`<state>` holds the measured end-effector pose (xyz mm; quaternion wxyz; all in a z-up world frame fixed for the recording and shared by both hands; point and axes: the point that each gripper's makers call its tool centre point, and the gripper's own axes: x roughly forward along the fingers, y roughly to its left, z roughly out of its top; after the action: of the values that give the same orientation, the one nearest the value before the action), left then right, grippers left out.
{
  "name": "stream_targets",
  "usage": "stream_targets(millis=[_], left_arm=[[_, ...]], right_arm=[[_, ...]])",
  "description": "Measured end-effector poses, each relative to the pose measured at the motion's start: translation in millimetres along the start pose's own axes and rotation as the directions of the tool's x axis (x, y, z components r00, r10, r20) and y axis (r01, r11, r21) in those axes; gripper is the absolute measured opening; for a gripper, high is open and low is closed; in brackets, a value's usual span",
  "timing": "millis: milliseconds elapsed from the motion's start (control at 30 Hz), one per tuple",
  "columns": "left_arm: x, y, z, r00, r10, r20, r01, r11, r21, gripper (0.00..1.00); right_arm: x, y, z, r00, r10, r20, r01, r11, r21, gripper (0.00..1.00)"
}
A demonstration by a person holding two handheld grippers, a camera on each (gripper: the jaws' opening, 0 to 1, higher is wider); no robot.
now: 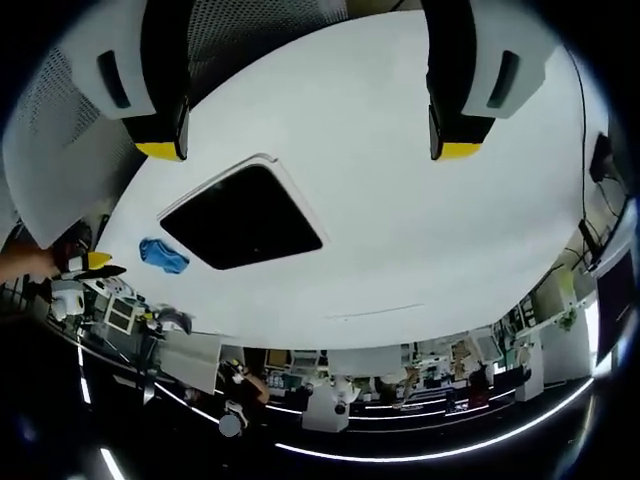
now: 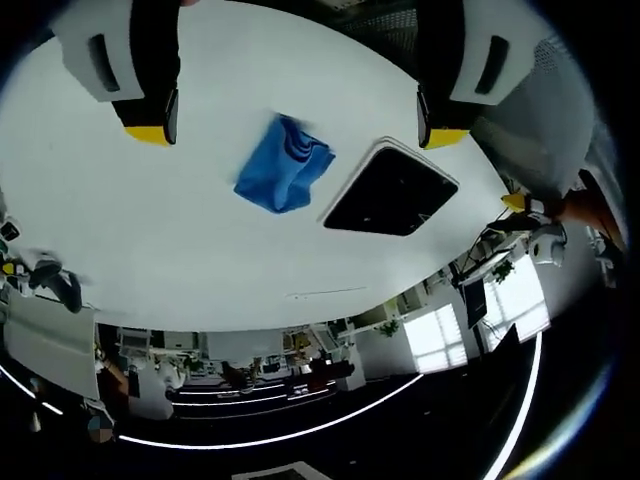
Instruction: Wipe the mirror surface with the cleaning cloth until all visible marks leave the cleaned area.
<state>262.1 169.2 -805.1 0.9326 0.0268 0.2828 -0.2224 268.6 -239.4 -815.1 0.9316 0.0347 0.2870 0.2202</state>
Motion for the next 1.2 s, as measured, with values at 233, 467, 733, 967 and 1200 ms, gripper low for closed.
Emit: stream_targets(millis=[233,467,733,967,1200], left_arm=[[-1.0,1.1,1.4,1.000,0.006,0.013,-0.006,1.000,-0.015,0.99],[-2.0,0.1,-5.0,1.000,-0.009,-0.011,0.009,0.999,-0.033,0.99],[-0.6,1.2,-6.1,1.000,-0.012,-0.023,0.011,0.999,-0.037,0.99],[-0.8,2.6,-2.8,1.000,-0.002,0.001,0.002,1.000,-0.022,0.99],[0.3,1.6,-1.6,1.000,-0.019,0.007,0.019,1.000,-0.013,0.99]], right_arm=[[-0.3,-5.8,1.4,1.000,-0.025,0.018,0.025,0.999,-0.029,0.99],[-1.3,-5.6,-0.5,0.999,-0.030,0.013,0.030,0.999,-0.014,0.99],[-7.8,-8.3,2.7,0.996,-0.085,0.022,0.085,0.996,0.018,0.99],[-5.6,-0.4,-3.2,0.996,-0.086,0.013,0.086,0.996,0.016,0.99],[-2.0,6.3,-2.0,0.996,-0.093,0.018,0.092,0.995,0.049,0.99]])
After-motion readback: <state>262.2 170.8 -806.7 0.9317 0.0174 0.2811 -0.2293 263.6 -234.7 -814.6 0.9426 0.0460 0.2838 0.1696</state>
